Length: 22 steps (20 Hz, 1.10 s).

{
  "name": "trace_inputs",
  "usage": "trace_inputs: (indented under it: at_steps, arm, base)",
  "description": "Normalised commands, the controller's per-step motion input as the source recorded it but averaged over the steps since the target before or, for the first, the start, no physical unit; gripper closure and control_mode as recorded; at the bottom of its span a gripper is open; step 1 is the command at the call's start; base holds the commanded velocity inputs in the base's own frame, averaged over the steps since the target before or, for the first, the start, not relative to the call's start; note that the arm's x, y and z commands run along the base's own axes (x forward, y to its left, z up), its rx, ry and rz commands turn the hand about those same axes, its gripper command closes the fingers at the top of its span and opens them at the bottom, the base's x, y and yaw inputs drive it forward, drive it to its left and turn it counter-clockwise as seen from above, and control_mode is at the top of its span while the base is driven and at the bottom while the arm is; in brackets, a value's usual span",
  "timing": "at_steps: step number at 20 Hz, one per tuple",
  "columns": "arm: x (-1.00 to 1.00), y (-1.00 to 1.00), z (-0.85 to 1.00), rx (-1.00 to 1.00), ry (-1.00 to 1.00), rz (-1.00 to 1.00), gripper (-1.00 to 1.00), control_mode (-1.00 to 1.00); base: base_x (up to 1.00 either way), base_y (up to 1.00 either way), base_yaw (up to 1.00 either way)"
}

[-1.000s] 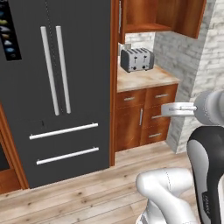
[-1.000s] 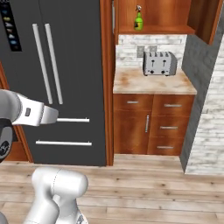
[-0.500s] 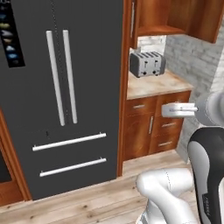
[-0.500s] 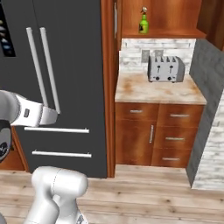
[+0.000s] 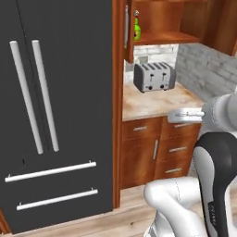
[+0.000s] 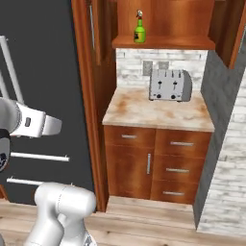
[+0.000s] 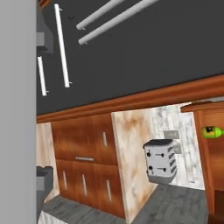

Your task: Move the cutting board and knife to the sink. Then move spray from the cabinet to the counter.

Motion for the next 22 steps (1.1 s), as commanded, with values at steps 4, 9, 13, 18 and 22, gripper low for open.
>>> trace_inputs:
  at_steps: [4, 9, 13, 18, 22]
  arm:
    - [0.0, 0.0, 0.0, 0.0, 0.0, 0.0, -1.0, 1.0]
    - [0.0, 0.0, 0.0, 0.0, 0.0, 0.0, -1.0, 1.0]
    - [0.0, 0.0, 0.0, 0.0, 0.0, 0.0, -1.0, 1.0]
    - [0.0, 0.0, 0.0, 0.0, 0.0, 0.0, -1.0, 1.0]
    - [0.0, 0.0, 0.0, 0.0, 0.0, 0.0, -1.0, 1.0]
  base:
    - [0.33, -1.0, 0.26]
    - [0.66, -1.0, 0.26]
    - [0.91, -0.99, 0.24]
    - [1.0, -0.57, 0.2]
    - [1.0, 0.08, 0.11]
